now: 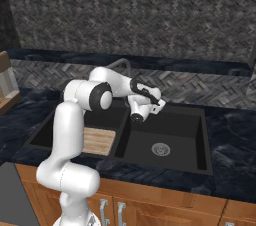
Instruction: Turn on the sink faucet with hot water and rinse the cutting board for ten seconds, then turn off the faucet. Push the cutting board to reach the water if necessary.
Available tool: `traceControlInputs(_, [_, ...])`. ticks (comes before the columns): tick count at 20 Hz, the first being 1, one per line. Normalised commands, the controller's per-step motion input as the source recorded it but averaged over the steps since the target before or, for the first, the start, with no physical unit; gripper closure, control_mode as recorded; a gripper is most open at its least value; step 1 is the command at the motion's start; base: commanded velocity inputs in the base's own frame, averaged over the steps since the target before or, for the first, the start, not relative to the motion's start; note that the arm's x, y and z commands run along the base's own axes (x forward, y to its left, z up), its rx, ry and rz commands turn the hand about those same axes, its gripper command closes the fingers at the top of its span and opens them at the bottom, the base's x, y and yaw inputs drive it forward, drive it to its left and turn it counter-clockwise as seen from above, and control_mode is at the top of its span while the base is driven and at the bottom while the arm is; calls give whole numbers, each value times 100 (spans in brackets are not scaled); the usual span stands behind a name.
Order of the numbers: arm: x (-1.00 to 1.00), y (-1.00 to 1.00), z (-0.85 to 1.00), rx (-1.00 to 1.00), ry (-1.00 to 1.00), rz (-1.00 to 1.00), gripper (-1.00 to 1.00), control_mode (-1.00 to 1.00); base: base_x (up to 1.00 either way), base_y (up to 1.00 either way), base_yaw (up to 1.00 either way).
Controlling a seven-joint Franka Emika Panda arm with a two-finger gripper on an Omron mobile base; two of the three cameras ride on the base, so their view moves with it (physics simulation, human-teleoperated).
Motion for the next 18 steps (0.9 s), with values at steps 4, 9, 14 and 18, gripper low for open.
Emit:
traceControlInputs(4, [-4, -92, 0, 0, 0, 3, 100, -100, 0, 0, 0])
traceControlInputs(9, [0, -32, 0, 0, 0, 3, 100, -100, 0, 0, 0])
traceControlInputs(14, [0, 0, 0, 0, 0, 0, 100, -100, 0, 0, 0])
traceControlInputs(18, [0, 0, 0, 0, 0, 0, 100, -100, 0, 0, 0])
